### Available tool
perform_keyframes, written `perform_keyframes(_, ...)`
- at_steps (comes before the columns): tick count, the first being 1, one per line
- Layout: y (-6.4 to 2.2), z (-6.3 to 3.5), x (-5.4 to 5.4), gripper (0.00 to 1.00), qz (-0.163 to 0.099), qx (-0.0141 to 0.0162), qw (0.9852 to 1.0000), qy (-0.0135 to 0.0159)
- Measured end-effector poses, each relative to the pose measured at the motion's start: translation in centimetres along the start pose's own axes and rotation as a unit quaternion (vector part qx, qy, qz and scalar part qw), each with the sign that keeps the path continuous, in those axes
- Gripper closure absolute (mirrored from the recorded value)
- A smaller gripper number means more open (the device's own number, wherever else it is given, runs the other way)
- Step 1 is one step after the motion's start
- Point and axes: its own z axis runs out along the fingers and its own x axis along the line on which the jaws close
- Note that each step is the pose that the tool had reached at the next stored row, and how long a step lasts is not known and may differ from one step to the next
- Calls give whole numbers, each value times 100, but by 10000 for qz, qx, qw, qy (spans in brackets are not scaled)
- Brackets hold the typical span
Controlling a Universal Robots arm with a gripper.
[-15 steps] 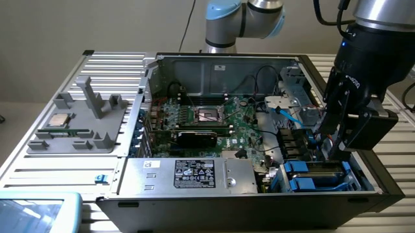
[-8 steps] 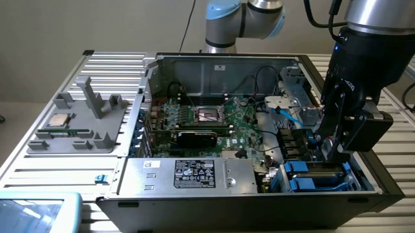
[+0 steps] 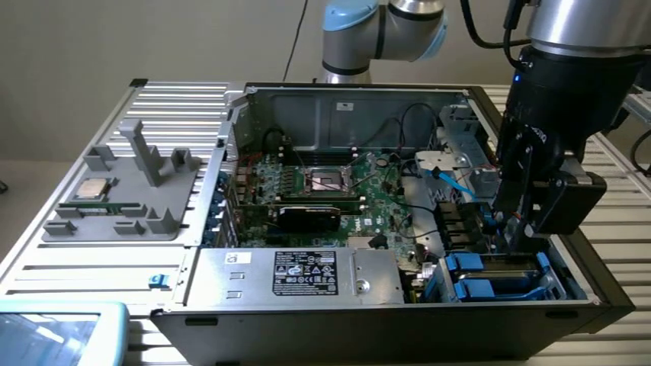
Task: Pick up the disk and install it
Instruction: 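Insert the first disk wire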
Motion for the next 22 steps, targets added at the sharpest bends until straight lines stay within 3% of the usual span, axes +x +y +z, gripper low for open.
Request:
perform_keyframes(6,-110,15,26,34,-12,-55,9999,-117)
perform_keyframes(10,-113,32,34,34,-77,-75,9999,-135)
perform_keyframes(16,-126,76,44,34,-121,-88,9998,-139)
perform_keyframes(20,-128,79,44,34,-124,-94,9997,-169)
perform_keyframes(22,-129,85,45,34,-127,-99,9997,-199)
